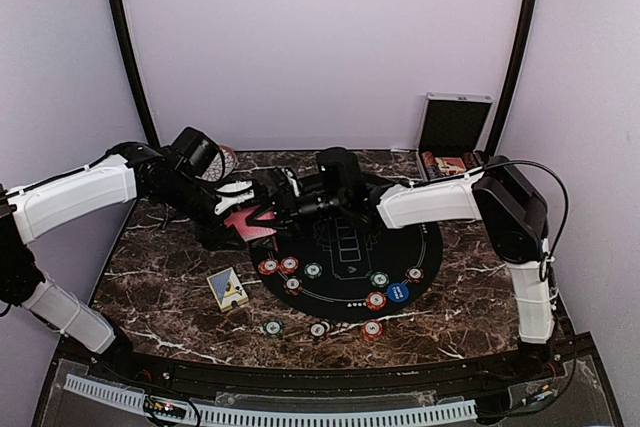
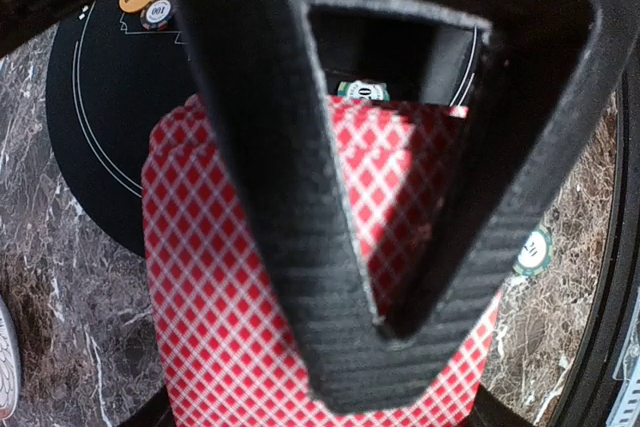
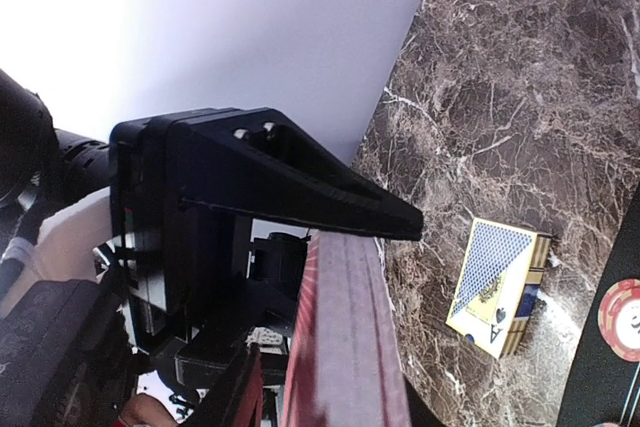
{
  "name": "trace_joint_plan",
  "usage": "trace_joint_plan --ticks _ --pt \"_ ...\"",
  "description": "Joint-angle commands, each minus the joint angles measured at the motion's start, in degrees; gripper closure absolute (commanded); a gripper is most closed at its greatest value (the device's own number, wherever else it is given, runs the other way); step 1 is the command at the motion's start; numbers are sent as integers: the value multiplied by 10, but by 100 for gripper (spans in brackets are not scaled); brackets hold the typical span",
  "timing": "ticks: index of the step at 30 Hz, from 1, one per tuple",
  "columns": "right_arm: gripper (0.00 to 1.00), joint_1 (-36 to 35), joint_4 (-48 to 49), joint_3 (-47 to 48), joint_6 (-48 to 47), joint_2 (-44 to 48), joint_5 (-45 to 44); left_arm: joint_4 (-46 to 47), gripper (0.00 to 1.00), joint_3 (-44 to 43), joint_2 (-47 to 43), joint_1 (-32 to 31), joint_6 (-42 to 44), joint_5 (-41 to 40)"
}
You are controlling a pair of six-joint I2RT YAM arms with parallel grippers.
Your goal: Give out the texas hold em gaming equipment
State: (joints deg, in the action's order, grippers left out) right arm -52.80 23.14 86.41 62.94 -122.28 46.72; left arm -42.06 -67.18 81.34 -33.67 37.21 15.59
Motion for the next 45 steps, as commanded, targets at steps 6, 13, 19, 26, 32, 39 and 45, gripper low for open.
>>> trace_joint_plan --ticks 6,13,19,26,32,39,45 --pt "89 -2 41 -4 7 -5 17 14 46 -33 4 -3 -22 24" --pt "94 -1 61 -17 19 -2 21 44 1 -18 -14 -3 -35 55" --pt "94 -1 83 -21 36 0 25 56 1 -15 -7 -3 -32 64" --pt "94 -1 99 -22 56 -2 27 52 1 -14 -3 -4 -3 63" --pt "93 -1 114 -21 75 -6 31 71 10 -15 0 -4 -8 53" --pt "92 -1 114 -22 84 -12 32 80 33 -7 0 -4 5 42" --pt "77 2 107 -23 87 -20 33 73 58 -6 0 -7 15 36"
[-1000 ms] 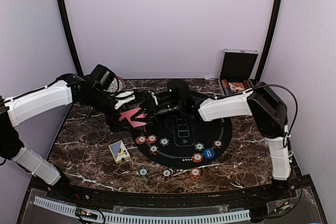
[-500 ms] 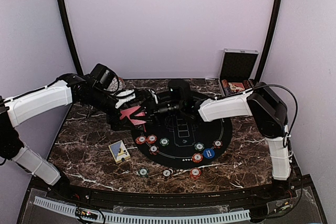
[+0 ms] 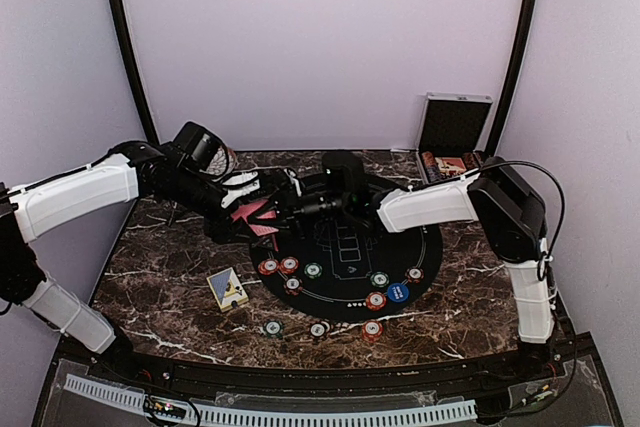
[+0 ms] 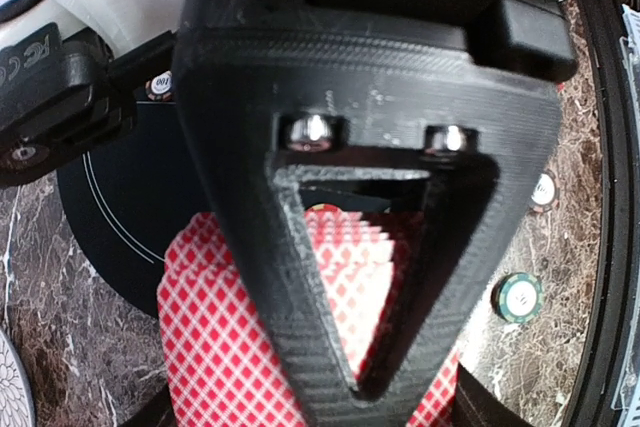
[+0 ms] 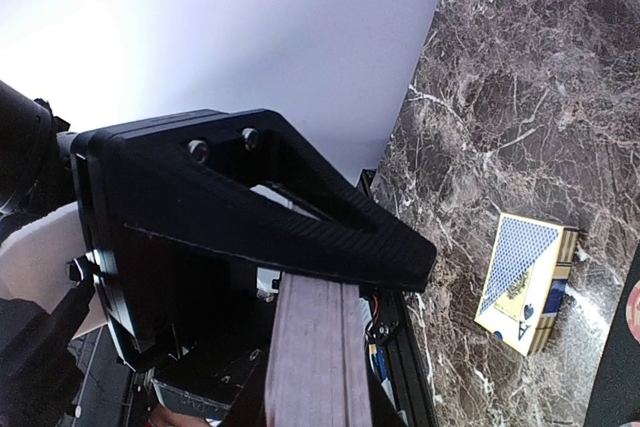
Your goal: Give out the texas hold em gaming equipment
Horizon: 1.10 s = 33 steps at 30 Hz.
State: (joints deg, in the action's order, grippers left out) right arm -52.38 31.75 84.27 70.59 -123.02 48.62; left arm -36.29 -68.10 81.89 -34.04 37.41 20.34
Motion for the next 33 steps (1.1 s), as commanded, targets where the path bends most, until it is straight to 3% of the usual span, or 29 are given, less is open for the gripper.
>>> trace_joint_plan --ticks 1,3,9,11,13,14,16,20,26,33 --pt "74 -1 19 -2 10 -13 13 15 66 3 -6 -3 14 -11" --pt "71 1 18 -3 10 -14 13 13 72 1 -4 -3 15 -10" --pt "74 5 11 -8 5 -13 11 2 72 -3 -1 -3 13 -7" --pt "79 7 11 -12 3 -10 7 -7 61 -5 2 -4 12 -7" --pt "85 7 13 -12 4 -8 5 -16 43 -6 4 -4 11 -7" --pt "87 7 15 -11 4 -8 6 -17 27 -5 5 -5 11 -7" --pt "91 6 20 -9 7 -8 8 -18 12 -1 3 -6 12 -8" --pt "94 0 25 -3 9 -11 14 -9 2 0 8 -11 9 -19" --pt "95 -2 26 -6 8 -10 18 -14 2 -5 24 -12 10 -16" --pt "96 -2 27 -5 12 -18 19 -26 15 1 25 -14 13 -7"
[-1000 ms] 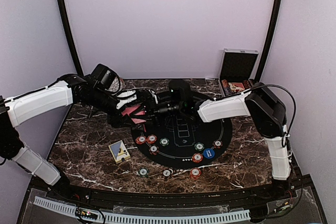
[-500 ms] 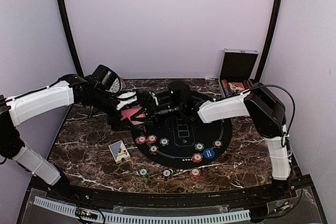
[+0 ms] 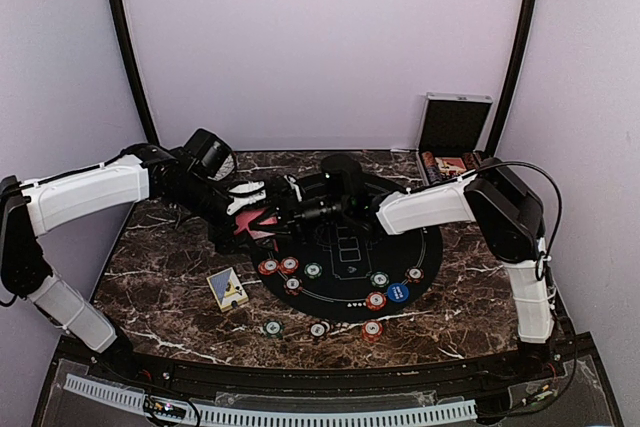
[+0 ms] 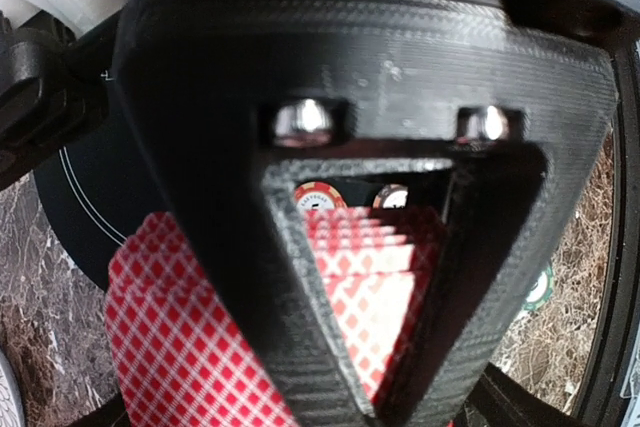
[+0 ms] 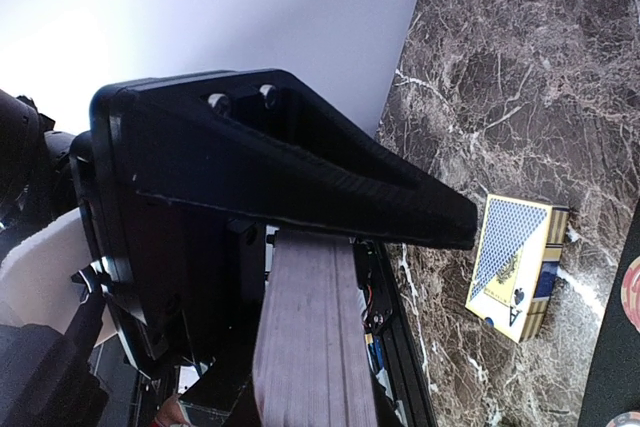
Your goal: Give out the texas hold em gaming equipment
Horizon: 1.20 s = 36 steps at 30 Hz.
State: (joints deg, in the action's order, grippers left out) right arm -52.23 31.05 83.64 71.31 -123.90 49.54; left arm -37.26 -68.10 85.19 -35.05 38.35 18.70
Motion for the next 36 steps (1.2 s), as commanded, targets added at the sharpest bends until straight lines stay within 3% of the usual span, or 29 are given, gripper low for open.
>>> trace_joint_plan --ticks 1,7,14,17,18,20,22,28,36 --pt "96 -3 34 2 6 -12 10 -10 16 1 -11 -3 4 8" --pt "96 -3 24 3 9 -21 6 41 30 10 -37 -3 8 -26" --pt "95 0 12 -3 6 -17 -6 37 45 13 -37 -3 11 -20" --pt "92 1 11 -5 6 -16 -7 27 58 12 -36 -3 12 -13" --pt "88 1 11 -4 6 -17 -8 24 61 12 -36 -4 12 -12" --pt "70 1 11 -2 9 -18 -8 14 68 10 -35 -3 12 -4" --pt "61 1 12 2 10 -21 -8 3 73 4 -31 -4 7 4" --pt "58 1 8 8 7 -22 -11 -15 80 -6 -22 -3 -1 12" --pt "44 1 -114 26 -70 -10 -50 -20 82 -6 -21 -3 -2 8"
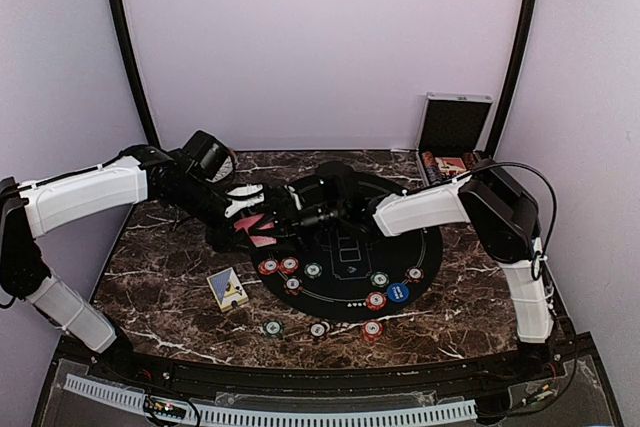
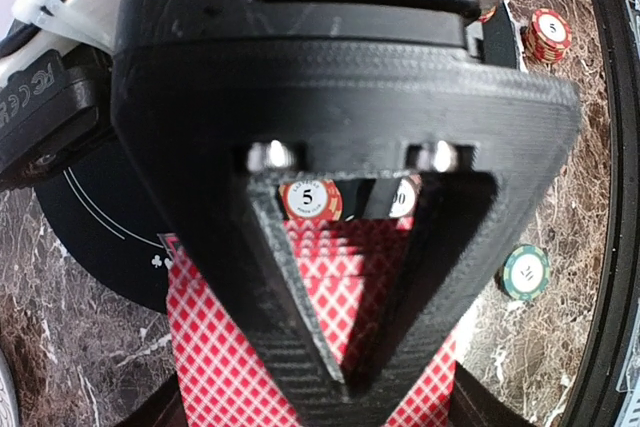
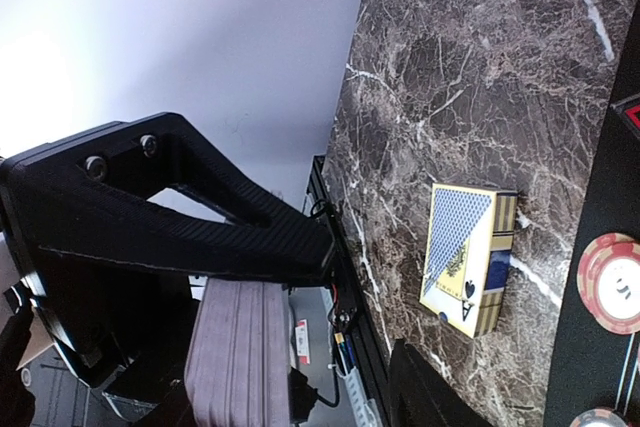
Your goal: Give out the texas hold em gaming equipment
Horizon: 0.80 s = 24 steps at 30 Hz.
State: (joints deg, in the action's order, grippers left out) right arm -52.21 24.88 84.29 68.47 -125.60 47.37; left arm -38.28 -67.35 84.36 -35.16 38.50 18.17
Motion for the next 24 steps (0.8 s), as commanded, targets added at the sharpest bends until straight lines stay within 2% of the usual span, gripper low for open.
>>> trace_joint_plan --ticks 1,9,16,24 --pt "44 1 -55 23 -42 8 -31 -10 82 -14 -12 -3 -4 13" --pt "39 -4 -84 56 -54 -10 -29 -14 83 -13 -9 -3 -5 13" --pt "40 -1 -143 56 -91 -6 -48 -15 87 -9 -13 -2 -5 8" --pt "45 10 -159 23 -112 17 -56 -13 91 -12 -12 -2 -8 4"
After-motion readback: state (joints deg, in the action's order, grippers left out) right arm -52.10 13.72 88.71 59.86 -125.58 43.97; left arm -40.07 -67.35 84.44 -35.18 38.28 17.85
